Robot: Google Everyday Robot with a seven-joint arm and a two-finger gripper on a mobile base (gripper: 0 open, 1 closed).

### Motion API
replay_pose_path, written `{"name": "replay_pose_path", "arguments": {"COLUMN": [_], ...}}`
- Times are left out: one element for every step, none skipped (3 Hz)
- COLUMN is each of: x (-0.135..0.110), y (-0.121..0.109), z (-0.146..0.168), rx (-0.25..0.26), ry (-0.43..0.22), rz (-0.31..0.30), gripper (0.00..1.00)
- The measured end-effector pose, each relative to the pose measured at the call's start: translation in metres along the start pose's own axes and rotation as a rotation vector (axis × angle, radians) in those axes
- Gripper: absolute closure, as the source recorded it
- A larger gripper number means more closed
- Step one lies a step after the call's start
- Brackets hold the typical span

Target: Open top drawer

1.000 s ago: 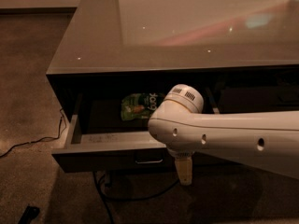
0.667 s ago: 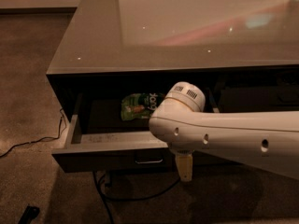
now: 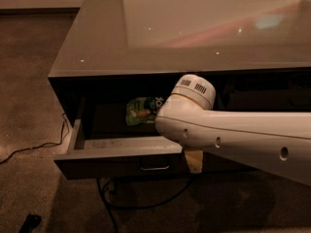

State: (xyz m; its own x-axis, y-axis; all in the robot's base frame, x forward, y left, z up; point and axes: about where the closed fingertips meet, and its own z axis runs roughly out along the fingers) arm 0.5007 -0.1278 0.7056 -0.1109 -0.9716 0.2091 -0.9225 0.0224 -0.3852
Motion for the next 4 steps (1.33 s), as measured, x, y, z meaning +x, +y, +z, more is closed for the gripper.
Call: {"name": "replay_pose_path", "arguments": {"x": [0.004,0.006,0.006,0.002], "y": [-0.013,-0.020,-0.024,-0.025], "z": [-0.008,-0.010,-0.008,0.003], "rx": [0.049,0.075,0.086,0.080], "ry": [0.024,0.040,0.048,0.036], "rz": [0.014,0.025,0.032,0.038], "gripper": [0.19,0.42,0.65,0.88]}}
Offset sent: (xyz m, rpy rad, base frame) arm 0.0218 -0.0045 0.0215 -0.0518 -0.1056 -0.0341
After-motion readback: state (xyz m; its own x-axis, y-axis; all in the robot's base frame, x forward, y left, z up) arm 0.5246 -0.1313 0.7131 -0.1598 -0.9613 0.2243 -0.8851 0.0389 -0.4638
